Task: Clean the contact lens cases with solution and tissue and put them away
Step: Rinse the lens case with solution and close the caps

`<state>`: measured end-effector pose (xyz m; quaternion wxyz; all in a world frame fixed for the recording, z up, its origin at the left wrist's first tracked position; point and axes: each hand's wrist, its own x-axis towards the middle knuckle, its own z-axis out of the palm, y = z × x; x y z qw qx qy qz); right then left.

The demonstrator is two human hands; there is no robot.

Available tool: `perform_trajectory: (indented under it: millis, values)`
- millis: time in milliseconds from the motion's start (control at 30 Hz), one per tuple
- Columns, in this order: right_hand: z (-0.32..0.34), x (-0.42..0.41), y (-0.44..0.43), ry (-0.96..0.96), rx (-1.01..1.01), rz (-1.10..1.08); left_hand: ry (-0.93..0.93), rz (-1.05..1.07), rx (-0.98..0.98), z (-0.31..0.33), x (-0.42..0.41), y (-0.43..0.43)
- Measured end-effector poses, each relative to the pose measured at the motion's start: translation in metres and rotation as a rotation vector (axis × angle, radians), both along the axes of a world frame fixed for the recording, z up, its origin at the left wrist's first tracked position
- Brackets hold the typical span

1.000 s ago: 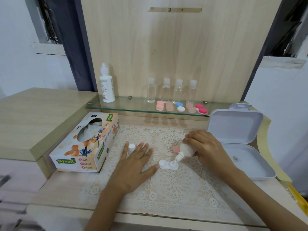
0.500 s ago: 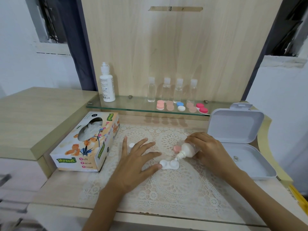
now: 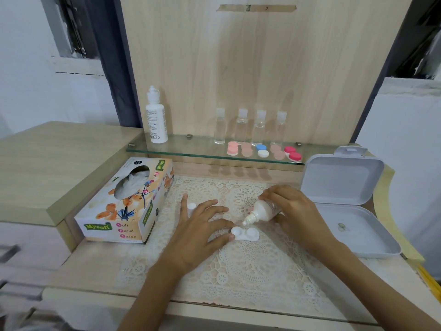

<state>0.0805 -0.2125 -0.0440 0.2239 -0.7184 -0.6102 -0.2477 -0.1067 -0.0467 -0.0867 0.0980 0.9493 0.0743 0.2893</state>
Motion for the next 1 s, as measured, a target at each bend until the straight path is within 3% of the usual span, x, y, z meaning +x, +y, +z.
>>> perform_trajectory:
  millis: [533,1000]
  values:
    - [0.0010,-0.0038,0.0085,-0.186,0.045,0.050,-0.014,-0.001,0.002,-0.0015,0.0005,0.0010]
    - [-0.0005,-0.0022,0.0093,-0.176,0.050,0.049,-0.030,-0.011,-0.022,-0.0031,0.0011,0.0013]
